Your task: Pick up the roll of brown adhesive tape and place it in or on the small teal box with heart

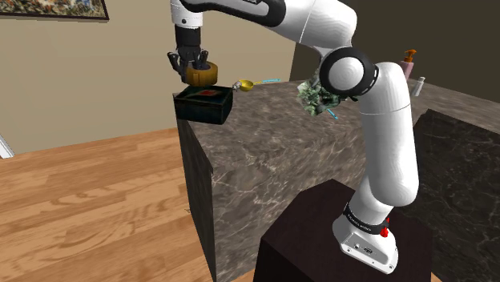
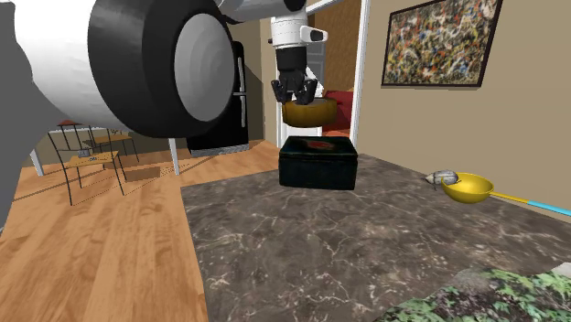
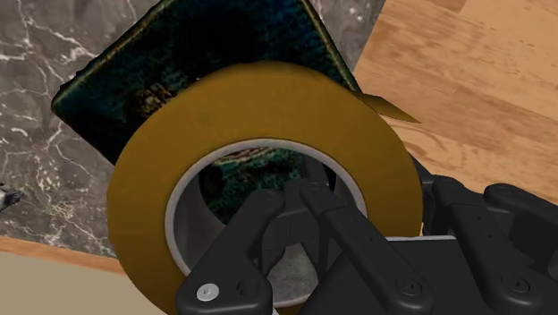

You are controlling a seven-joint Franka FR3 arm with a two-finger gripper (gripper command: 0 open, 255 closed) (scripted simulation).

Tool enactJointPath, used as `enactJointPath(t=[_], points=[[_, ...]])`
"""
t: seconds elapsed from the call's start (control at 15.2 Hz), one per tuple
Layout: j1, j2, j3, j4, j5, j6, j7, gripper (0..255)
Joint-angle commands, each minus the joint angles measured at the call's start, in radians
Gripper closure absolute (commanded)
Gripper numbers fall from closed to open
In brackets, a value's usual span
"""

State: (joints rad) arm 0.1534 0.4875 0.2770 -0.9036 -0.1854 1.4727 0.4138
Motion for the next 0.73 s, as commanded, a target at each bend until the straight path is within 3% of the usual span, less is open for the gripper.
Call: enactJointPath(t=[0.0,0.4,0.66], points=[[-0.012,-0.029,0.002,-0.075,0.007,0.048,0.004,255],[-0.035,-0.081,0.004,-0.241,0.021,0.162,0.009,255],[-0.035,-0.081,0.004,-0.241,0.021,0.162,0.009,255]])
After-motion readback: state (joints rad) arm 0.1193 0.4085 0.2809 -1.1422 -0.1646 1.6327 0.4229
